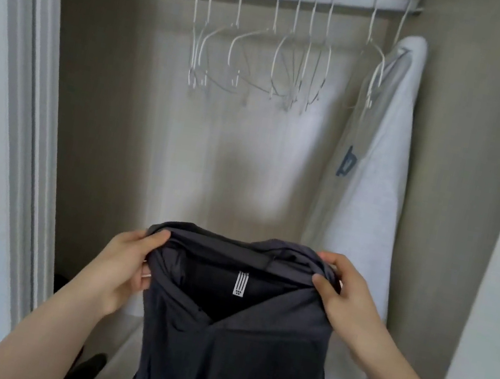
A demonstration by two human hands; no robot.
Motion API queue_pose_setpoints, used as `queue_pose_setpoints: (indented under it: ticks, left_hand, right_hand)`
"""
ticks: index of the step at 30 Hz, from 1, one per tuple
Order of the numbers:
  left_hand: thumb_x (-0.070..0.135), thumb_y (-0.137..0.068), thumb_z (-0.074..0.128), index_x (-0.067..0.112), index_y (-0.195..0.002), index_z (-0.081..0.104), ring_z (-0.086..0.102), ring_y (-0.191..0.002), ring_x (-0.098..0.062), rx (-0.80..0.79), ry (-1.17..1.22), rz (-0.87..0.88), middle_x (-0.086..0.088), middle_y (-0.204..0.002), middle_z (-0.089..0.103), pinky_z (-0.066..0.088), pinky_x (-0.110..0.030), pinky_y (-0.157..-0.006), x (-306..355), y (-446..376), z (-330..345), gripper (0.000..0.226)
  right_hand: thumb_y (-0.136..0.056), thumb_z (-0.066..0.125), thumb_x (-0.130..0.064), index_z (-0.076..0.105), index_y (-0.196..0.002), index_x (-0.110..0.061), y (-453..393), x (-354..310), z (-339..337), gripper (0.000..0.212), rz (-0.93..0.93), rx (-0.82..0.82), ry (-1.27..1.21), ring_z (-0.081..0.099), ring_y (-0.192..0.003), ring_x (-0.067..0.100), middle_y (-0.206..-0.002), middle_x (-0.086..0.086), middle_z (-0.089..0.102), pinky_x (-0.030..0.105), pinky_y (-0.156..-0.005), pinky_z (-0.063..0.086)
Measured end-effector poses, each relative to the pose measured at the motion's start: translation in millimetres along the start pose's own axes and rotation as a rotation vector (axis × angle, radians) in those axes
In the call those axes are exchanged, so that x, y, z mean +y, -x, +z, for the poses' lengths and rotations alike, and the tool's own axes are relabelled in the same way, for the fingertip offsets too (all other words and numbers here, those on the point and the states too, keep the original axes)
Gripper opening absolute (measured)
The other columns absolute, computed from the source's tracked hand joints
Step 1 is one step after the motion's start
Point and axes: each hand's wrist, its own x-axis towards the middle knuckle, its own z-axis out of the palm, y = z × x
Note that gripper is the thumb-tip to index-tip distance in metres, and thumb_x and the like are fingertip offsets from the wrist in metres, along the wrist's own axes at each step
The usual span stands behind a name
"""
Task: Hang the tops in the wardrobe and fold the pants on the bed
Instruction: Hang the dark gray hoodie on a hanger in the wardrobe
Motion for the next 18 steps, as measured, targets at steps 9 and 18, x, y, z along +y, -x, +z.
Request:
queue_pose_setpoints:
  ticks: [9, 18]
  left_hand:
    - [0.018, -0.09, 0.068, 0.007, -0.089, 0.069, 0.065, -0.076, -0.024, 0.006, 0.161, 0.02, -0.01, -0.086, 0.071, 0.053, -0.034, -0.064, 74, -64, 39, 0.011]
    - [0.016, -0.085, 0.075, 0.005, -0.084, 0.07, 0.07, -0.059, -0.016, -0.034, 0.114, 0.168, -0.005, -0.069, 0.074, 0.052, -0.022, -0.05, 96, -88, 74, 0.012]
  right_hand:
    - [-0.093, 0.06, -0.022, 0.057, -0.116, -0.018, -51, -61, -16, 0.024, 0.014, -0.082, 0.4, 0.06, -0.104, 0.021, -0.113, 0.003, 0.063, 0.028, -0.083, 0.047]
    - [-0.094, 0.05, -0.024, 0.067, -0.089, -0.002, -104, -178, -49, 0.027, -0.058, 0.039, 0.684, 0.07, -0.076, 0.027, -0.084, 0.012, 0.073, 0.035, -0.065, 0.06]
